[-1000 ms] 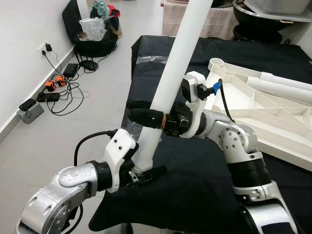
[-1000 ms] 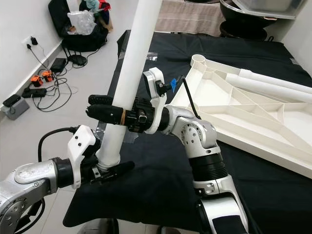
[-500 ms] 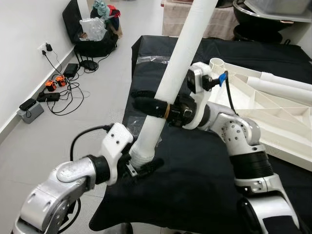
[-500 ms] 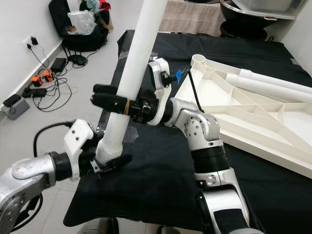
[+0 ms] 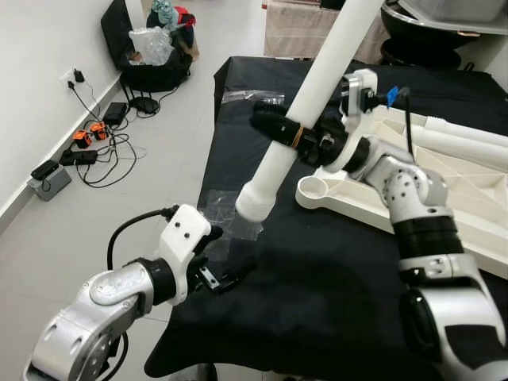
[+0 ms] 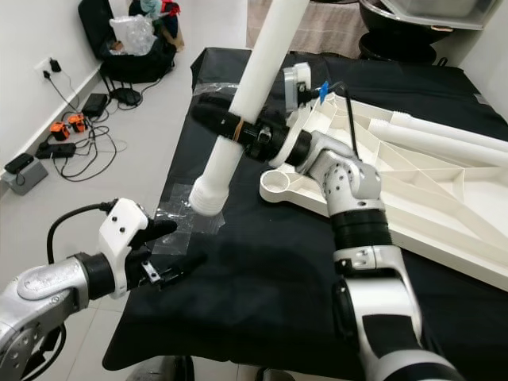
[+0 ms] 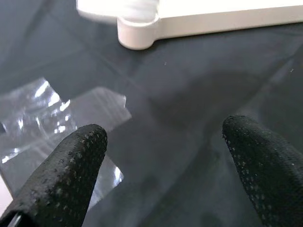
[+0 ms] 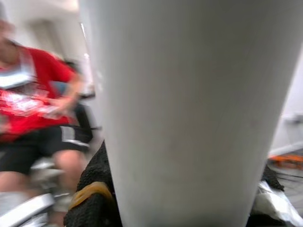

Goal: Building children table

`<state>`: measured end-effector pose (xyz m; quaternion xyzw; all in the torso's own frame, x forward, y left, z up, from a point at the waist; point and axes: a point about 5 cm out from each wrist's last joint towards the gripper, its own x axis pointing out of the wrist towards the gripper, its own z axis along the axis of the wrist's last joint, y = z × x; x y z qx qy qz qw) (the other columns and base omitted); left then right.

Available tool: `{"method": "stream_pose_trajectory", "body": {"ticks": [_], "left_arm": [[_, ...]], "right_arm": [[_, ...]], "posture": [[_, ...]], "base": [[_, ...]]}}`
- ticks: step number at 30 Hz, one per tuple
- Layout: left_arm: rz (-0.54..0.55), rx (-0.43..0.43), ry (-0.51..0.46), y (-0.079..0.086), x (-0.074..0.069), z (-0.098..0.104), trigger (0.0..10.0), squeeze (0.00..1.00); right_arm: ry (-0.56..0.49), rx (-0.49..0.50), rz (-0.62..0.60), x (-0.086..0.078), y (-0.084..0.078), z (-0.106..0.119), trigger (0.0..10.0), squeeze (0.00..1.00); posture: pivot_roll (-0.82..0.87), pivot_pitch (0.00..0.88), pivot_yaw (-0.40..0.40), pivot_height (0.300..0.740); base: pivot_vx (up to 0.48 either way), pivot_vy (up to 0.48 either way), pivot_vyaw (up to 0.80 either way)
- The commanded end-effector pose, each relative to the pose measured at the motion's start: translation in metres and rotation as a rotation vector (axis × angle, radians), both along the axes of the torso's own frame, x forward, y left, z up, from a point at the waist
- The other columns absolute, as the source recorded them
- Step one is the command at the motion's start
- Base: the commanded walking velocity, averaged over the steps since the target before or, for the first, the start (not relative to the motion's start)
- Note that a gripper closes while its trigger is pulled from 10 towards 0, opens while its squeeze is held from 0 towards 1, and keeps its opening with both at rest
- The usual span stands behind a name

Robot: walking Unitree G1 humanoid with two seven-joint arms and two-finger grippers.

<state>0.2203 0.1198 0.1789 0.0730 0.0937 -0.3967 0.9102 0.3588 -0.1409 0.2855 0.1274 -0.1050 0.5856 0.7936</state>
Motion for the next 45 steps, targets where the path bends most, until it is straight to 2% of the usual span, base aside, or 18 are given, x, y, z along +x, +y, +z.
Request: {"method": "stream_pose_trajectory", "body": {"ticks": [1,2,3,4,6,12,14,16,19,24,29,38,45], "left_arm": [[-0.01,0.001,-0.011,-0.003,-0.003,0.001,10.0,0.0],[-0.017,-0.017,-0.007,-0.015,-0.01,-0.002,10.0,0.0],[-0.017,-0.017,-0.007,-0.015,-0.01,-0.002,10.0,0.0],[-0.019,-0.038,-0.004,-0.021,-0.013,-0.002,10.0,0.0],[-0.019,-0.051,-0.002,-0.026,-0.016,-0.002,10.0,0.0],[-0.02,-0.06,-0.002,-0.03,-0.018,-0.001,10.0,0.0],[-0.007,-0.094,-0.032,-0.038,-0.025,0.006,10.0,0.0],[-0.007,-0.094,-0.032,-0.038,-0.025,0.006,10.0,0.0],[0.019,-0.129,-0.052,-0.041,-0.034,0.017,10.0,0.0],[0.026,-0.124,-0.054,-0.038,-0.039,0.019,10.0,0.0],[0.057,-0.123,-0.053,-0.036,-0.042,0.021,10.0,0.0],[0.067,-0.112,-0.047,-0.034,-0.042,0.021,10.0,0.0],[0.08,-0.094,-0.031,-0.031,-0.042,0.018,10.0,0.0]], "right_arm": [[-0.03,-0.011,-0.017,0.001,0.0,0.005,0.0,0.0],[-0.047,-0.109,-0.185,0.017,-0.008,0.004,0.0,0.0],[-0.047,-0.109,-0.185,0.017,-0.008,0.004,0.0,0.0],[-0.066,-0.156,-0.261,0.023,-0.012,0.005,0.0,0.0],[-0.081,-0.184,-0.303,0.027,-0.014,0.007,0.0,0.0],[-0.096,-0.2,-0.308,0.027,-0.016,0.009,0.0,0.0],[-0.146,-0.23,-0.345,0.029,-0.025,0.02,0.0,0.0],[-0.146,-0.23,-0.345,0.029,-0.025,0.02,0.0,0.0],[-0.211,-0.28,-0.396,0.032,-0.034,0.029,0.0,0.0],[-0.23,-0.284,-0.407,0.031,-0.04,0.032,0.0,0.0],[-0.248,-0.279,-0.424,0.031,-0.055,0.03,0.0,0.0],[-0.245,-0.249,-0.412,0.027,-0.065,0.027,0.0,0.0],[-0.256,-0.178,-0.326,0.016,-0.084,0.038,0.0,0.0]], "posture": [[0.12,0.107,-0.038,0.74],[0.13,0.116,-0.046,0.74],[0.13,0.116,-0.046,0.74],[0.13,0.121,-0.048,0.74],[0.13,0.126,-0.051,0.74],[0.14,0.133,-0.056,0.74],[0.16,0.205,-0.059,0.74],[0.16,0.205,-0.059,0.74],[0.17,0.266,-0.046,0.74],[0.17,0.297,-0.04,0.74],[0.17,0.338,-0.02,0.74],[0.18,0.344,-0.005,0.74],[0.17,0.328,0.001,0.74]], "base": [[0.0,0.0,0.0],[0.0,0.0,0.0],[0.0,0.0,0.0],[0.0,0.0,0.0],[0.0,0.0,0.0],[0.0,0.0,0.0],[0.0,0.0,0.0],[0.0,0.0,0.0],[0.0,0.0,0.0],[0.0,0.0,0.0],[0.0,0.0,0.0],[0.0,0.0,0.0],[0.0,0.0,0.0]]}}
